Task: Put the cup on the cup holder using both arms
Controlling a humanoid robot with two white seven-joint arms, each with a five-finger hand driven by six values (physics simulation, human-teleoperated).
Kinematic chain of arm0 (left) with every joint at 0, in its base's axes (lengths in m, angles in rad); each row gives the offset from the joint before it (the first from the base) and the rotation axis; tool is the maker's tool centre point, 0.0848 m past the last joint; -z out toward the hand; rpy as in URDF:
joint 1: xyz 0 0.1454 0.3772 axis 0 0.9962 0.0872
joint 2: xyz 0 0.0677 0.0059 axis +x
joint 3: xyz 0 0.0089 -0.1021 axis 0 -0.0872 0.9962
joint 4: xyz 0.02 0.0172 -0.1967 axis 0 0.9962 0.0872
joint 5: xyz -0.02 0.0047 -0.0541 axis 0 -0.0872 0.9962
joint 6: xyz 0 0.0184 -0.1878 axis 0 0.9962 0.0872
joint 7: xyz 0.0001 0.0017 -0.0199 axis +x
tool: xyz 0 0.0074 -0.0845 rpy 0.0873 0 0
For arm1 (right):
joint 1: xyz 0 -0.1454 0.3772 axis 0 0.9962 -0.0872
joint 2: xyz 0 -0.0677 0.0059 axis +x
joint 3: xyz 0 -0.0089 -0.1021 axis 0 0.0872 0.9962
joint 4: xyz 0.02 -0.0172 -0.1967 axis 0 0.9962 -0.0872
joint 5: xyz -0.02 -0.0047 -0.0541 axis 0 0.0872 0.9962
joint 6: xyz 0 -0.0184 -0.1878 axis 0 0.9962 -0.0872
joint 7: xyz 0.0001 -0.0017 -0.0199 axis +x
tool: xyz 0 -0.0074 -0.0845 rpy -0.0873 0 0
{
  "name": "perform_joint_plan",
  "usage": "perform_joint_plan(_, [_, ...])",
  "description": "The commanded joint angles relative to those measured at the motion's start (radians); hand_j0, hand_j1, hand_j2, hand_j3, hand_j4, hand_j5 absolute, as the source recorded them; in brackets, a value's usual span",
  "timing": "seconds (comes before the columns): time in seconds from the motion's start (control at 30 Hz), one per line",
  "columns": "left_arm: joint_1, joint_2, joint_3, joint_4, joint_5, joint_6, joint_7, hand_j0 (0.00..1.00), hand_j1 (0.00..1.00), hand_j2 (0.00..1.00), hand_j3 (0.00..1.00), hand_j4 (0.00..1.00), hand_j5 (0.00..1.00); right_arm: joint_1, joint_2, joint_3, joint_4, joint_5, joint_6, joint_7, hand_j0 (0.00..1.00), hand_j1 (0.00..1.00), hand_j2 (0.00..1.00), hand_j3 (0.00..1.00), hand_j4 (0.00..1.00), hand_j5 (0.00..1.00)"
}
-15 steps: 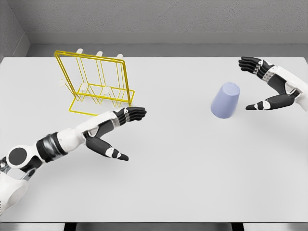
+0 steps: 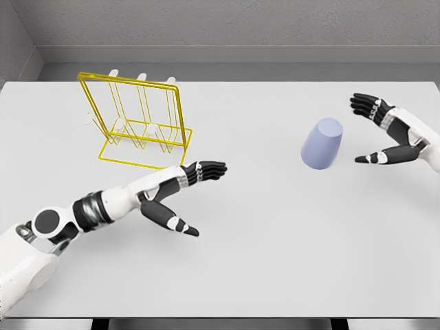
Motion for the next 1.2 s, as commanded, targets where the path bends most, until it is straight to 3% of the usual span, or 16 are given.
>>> perform_joint_plan(0.0, [-0.002, -0.021, -0.005, 0.022, 0.015, -0.003, 0.026, 1.00, 1.00, 1.00, 1.00, 1.00, 1.00, 0.000, 0.030, -0.009, 0.083, -0.009, 0.001, 0.000, 1.00, 1.00, 1.00, 1.00, 1.00, 1.00])
perform_joint_plan(0.07, [0.000, -0.016, -0.006, 0.028, 0.088, -0.002, 0.024, 1.00, 1.00, 1.00, 1.00, 1.00, 1.00, 0.002, 0.050, -0.009, 0.111, -0.012, 0.001, 0.000, 1.00, 1.00, 1.00, 1.00, 1.00, 1.00])
perform_joint_plan(0.13, [0.000, -0.018, -0.008, 0.031, 0.090, 0.000, 0.024, 1.00, 1.00, 1.00, 1.00, 1.00, 1.00, 0.002, 0.067, -0.009, 0.118, -0.014, 0.001, 0.000, 1.00, 1.00, 1.00, 1.00, 1.00, 1.00])
perform_joint_plan(0.2, [-0.011, -0.012, -0.061, 0.033, 0.093, -0.008, 0.026, 1.00, 1.00, 1.00, 1.00, 1.00, 1.00, 0.002, 0.096, -0.011, 0.149, -0.015, 0.001, 0.000, 1.00, 1.00, 1.00, 1.00, 1.00, 1.00])
perform_joint_plan(0.57, [-0.018, -0.009, -0.057, 0.051, 0.078, -0.026, 0.061, 1.00, 1.00, 1.00, 1.00, 1.00, 1.00, -0.008, 0.197, -0.009, 0.259, -0.011, 0.001, 0.000, 1.00, 1.00, 1.00, 1.00, 1.00, 1.00])
perform_joint_plan(0.87, [-0.018, -0.007, -0.063, 0.053, 0.067, -0.018, 0.063, 1.00, 1.00, 1.00, 1.00, 1.00, 1.00, -0.028, 0.229, -0.014, 0.264, -0.008, 0.001, 0.000, 1.00, 1.00, 1.00, 1.00, 1.00, 1.00])
perform_joint_plan(0.93, [-0.020, -0.009, -0.060, 0.056, -0.005, -0.002, 0.064, 1.00, 1.00, 1.00, 1.00, 1.00, 1.00, -0.031, 0.232, -0.012, 0.263, -0.006, 0.001, 0.000, 1.00, 1.00, 1.00, 1.00, 1.00, 1.00])
perform_joint_plan(1.17, [-0.021, -0.010, -0.049, 0.054, 0.064, 0.001, 0.067, 1.00, 1.00, 1.00, 1.00, 1.00, 1.00, -0.031, 0.254, 0.000, 0.259, -0.005, 0.001, 0.000, 1.00, 1.00, 1.00, 1.00, 1.00, 1.00])
